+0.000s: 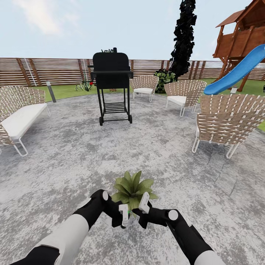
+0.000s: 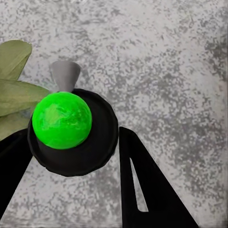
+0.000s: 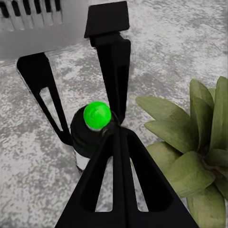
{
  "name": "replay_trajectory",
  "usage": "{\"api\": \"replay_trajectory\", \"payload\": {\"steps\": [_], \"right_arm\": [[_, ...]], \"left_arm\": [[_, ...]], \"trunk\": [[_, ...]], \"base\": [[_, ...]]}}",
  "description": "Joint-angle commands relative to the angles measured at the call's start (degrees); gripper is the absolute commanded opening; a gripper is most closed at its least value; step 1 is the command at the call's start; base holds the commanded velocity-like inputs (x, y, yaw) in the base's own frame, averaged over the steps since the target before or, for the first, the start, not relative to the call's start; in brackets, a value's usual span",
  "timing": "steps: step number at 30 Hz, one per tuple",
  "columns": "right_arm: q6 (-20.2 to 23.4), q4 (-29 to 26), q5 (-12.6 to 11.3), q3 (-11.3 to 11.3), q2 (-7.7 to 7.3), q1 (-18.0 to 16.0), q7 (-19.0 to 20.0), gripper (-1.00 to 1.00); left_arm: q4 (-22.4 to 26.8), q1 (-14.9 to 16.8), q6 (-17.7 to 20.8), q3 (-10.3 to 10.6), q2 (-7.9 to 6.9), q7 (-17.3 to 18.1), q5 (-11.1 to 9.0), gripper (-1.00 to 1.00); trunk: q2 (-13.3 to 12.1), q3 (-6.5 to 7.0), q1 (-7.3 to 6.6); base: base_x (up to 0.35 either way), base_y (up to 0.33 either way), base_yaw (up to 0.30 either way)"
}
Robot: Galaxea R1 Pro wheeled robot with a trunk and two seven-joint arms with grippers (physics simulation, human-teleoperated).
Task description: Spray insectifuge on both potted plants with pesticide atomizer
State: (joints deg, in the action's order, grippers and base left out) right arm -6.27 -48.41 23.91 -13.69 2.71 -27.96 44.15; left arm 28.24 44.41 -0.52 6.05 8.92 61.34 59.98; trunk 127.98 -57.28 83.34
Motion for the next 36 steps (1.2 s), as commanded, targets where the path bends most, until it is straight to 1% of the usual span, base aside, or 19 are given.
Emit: {"api": "replay_trajectory", "payload": {"steps": [1,2,9,12,15,19,20,21,23,25,26,27,28,29,30,31,33,34,36], "right_arm": [[-0.5,0.0,0.6,0.1,0.02,0.0,0.1,-1.0],[-0.5,-0.1,0.6,0.1,0.02,0.0,0.1,-1.0],[-0.5,-0.1,0.6,0.1,0.02,0.0,0.1,-1.0],[-0.5,0.0,0.7,0.1,0.02,0.0,0.1,-1.0],[-0.6,0.2,0.7,0.1,-0.03,0.0,0.1,-1.0],[-0.6,0.3,0.9,0.1,-0.48,0.0,0.1,-1.0],[-0.6,0.4,0.9,0.1,-0.6,0.0,0.1,1.0],[-0.6,0.6,0.9,0.1,-0.8,0.0,0.0,1.0],[-0.7,1.5,0.9,0.2,-1.6,0.0,0.0,1.0],[-0.8,3.6,0.8,0.2,-2.63,0.0,-0.1,1.0],[-0.8,4.3,0.8,0.3,-2.79,0.0,-0.2,1.0],[-0.9,6.1,0.8,0.4,-3.14,0.0,-0.4,1.0],[-0.9,7.5,0.7,0.7,-3.47,0.0,-0.5,1.0],[-0.9,9.3,0.6,2.0,-4.44,0.0,-1.4,1.0],[-0.9,10.3,0.5,3.7,-5.15,0.1,-3.0,1.0],[-1.0,11.7,0.5,6.7,-5.84,0.2,-6.5,1.0],[-1.5,13.6,0.4,10.3,-6.28,0.3,-12.1,1.0],[-2.1,14.8,0.4,11.4,-6.38,0.3,-14.7,1.0],[-4.3,18.0,0.4,12.6,-6.5,0.4,-19.9,1.0]], "left_arm": [[0.1,0.0,-0.1,0.0,-0.82,0.2,0.2,-1.0],[0.0,0.0,0.0,0.0,-1.66,0.2,0.2,-1.0],[0.0,-0.2,-0.3,-0.1,-5.56,0.1,0.2,-1.0],[0.0,-0.4,-0.5,-0.3,-7.73,0.1,-0.1,-1.0],[-0.1,-0.7,-0.7,-0.7,-11.24,-0.1,-0.7,-1.0],[-0.2,-0.9,-1.2,-0.8,-14.82,-0.5,-2.1,-1.0],[-0.3,-0.9,-1.6,-0.8,-15.45,-0.6,-2.6,-1.0],[-0.3,-1.0,-2.3,-0.9,-15.95,-0.7,-3.4,-1.0],[-0.3,-1.1,-3.3,-0.9,-16.61,-1.1,-5.4,-1.0],[-0.3,-1.7,-3.8,-2.1,-16.89,-3.3,-8.8,-1.0],[-0.3,-2.0,-3.9,-2.7,-16.89,-4.1,-9.7,-1.0],[-0.3,-2.7,-4.0,-4.2,-16.86,-6.7,-12.3,-1.0],[-0.4,-3.1,-4.0,-5.2,-16.77,-8.6,-13.9,-1.0],[-1.0,-3.5,-3.9,-6.2,-16.56,-11.5,-16.0,-1.0],[-2.0,-3.6,-3.8,-6.7,-16.42,-13.5,-17.2,-1.0],[-3.8,-3.8,-3.8,-7.1,-16.25,-16.6,-19.3,-1.0],[-6.8,-3.8,-4.0,-7.3,-15.94,-21.4,-22.4,-1.0],[-8.6,-3.9,-4.1,-7.4,-15.78,-23.9,-24.1,-1.0],[-12.5,-3.9,-4.4,-7.4,-15.26,-28.7,-26.9,-1.0]], "trunk": [[0.0,-0.05,-0.01],[0.0,-0.05,-0.01],[0.0,-0.05,-0.01],[0.0,-0.05,-0.01],[0.0,-0.05,-0.01],[0.0,-0.05,-0.01],[0.0,-0.05,-0.01],[0.0,-0.05,-0.01],[0.0,-0.05,-0.01],[0.0,-0.05,-0.01],[0.0,-0.05,-0.01],[0.0,-0.05,-0.01],[0.0,-0.05,-0.01],[0.0,-0.05,-0.01],[0.0,-0.05,-0.01],[0.0,-0.05,-0.01],[0.0,-0.05,-0.01],[0.0,-0.05,-0.01],[0.0,-0.05,-0.01]], "base": [[0.0,0.0,0.0],[0.0,0.0,0.0],[0.0,0.0,0.0],[0.0,0.0,0.0],[0.0,0.0,0.0],[0.0,0.0,0.0],[0.0,0.0,0.0],[0.0,0.0,0.0],[0.0,0.0,0.0],[0.0,0.0,0.0],[0.0,0.0,0.0],[0.0,0.0,0.0],[0.0,0.0,0.0],[0.0,0.0,0.0],[0.0,0.0,0.0],[0.0,0.0,0.0],[0.0,0.0,0.0],[0.0,0.0,0.0],[0.0,0.0,0.0]]}}
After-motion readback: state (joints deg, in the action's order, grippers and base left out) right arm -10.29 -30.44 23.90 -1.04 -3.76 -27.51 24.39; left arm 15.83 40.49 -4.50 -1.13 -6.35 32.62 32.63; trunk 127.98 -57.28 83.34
